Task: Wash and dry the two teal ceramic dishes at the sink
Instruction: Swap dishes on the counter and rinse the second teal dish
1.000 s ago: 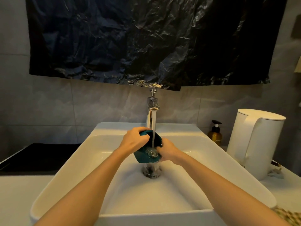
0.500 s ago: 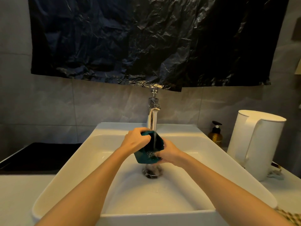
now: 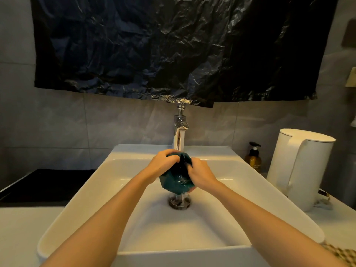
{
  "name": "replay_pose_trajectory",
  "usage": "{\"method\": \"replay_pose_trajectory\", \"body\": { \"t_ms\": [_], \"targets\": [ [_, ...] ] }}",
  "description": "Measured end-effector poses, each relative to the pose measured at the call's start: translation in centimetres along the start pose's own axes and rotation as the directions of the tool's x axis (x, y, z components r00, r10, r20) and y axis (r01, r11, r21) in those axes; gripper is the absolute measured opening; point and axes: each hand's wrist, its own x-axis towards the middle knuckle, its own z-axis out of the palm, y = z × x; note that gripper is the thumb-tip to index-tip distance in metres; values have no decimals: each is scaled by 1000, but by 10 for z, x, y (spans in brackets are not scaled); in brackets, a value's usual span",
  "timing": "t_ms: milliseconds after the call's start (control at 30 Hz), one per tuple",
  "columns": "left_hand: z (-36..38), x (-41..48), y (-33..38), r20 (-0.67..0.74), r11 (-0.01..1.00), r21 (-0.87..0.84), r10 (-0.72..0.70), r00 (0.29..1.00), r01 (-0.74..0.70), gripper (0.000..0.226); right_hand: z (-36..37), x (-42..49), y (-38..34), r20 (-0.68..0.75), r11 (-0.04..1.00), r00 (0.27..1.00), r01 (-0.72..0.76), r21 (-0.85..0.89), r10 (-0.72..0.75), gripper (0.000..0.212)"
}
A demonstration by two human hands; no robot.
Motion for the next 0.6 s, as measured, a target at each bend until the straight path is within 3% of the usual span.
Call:
{"method": "replay_pose_trajectory", "body": {
  "t_ms": [67, 133, 200, 267, 333, 500, 567, 600],
  "targets": [
    [0, 1, 2, -40, 996, -89, 0, 999, -3, 27, 0, 0, -6, 65, 960, 989, -144, 240, 132, 23],
    [1, 1, 0, -44, 993, -112, 25, 999, -30, 31, -1, -4, -14, 272, 735, 934, -351, 580, 232, 22],
    [1, 2, -5, -73, 992, -114, 51, 996, -59, 38, -7, -8, -19, 443, 548, 885, -445, 708, 147, 17],
    [-1, 3, -10, -151, 992, -96, 72, 986, -87, 38, -11, -11, -19, 507, 501, 862, -433, 749, -14, 23],
    [-2, 4, -14, -197, 994, -53, 84, 977, -96, 36, -11, -12, -18, 521, 543, 852, -410, 733, -61, 36],
    [-1, 4, -10, -158, 994, 35, 107, 982, -103, 34, 3, -5, -12, 280, 750, 930, -361, 554, 240, 18],
    [-1, 4, -9, -133, 989, 92, 127, 983, -115, 36, 2, 0, -3, 83, 933, 976, -219, 285, 204, 19],
    [-1, 4, -9, -120, 986, 120, 127, 985, -113, 38, 2, 1, 1, 24, 971, 987, -164, 174, 162, 22]
  ]
}}
